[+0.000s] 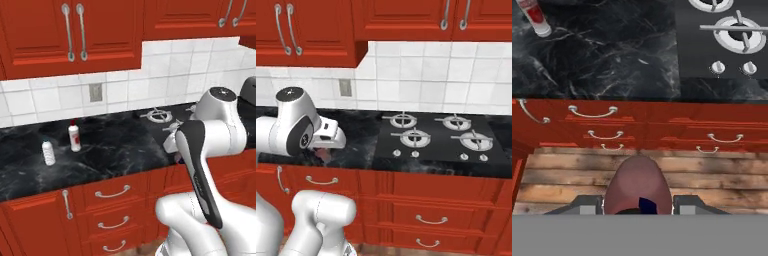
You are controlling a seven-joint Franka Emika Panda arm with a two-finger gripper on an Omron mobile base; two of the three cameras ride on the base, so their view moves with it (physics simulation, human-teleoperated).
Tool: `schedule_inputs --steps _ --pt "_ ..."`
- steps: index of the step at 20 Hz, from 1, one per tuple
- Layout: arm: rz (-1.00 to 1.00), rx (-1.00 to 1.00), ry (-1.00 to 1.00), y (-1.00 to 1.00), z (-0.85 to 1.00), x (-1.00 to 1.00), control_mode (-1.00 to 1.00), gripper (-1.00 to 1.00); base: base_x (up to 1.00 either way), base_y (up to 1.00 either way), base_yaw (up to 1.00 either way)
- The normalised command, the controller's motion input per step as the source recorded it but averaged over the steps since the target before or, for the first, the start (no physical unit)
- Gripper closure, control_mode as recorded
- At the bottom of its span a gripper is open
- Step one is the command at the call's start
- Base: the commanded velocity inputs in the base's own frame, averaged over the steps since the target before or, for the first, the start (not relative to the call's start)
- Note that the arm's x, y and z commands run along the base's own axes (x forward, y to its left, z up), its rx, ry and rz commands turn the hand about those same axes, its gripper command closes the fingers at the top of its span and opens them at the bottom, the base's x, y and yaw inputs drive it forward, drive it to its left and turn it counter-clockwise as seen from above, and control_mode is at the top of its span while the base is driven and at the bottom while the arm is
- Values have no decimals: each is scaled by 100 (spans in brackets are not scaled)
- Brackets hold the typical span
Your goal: Place the drinks on the dining counter in a tight cluster.
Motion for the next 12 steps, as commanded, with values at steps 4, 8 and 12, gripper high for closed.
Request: schedule_inputs --steps 4,8,12 --pt "0 0 0 0 0 0 100 100 -18 -78 -50" --pt "0 0 0 0 0 0 100 100 0 -14 -96" --pt "0 0 0 0 0 0 100 100 0 0 -100"
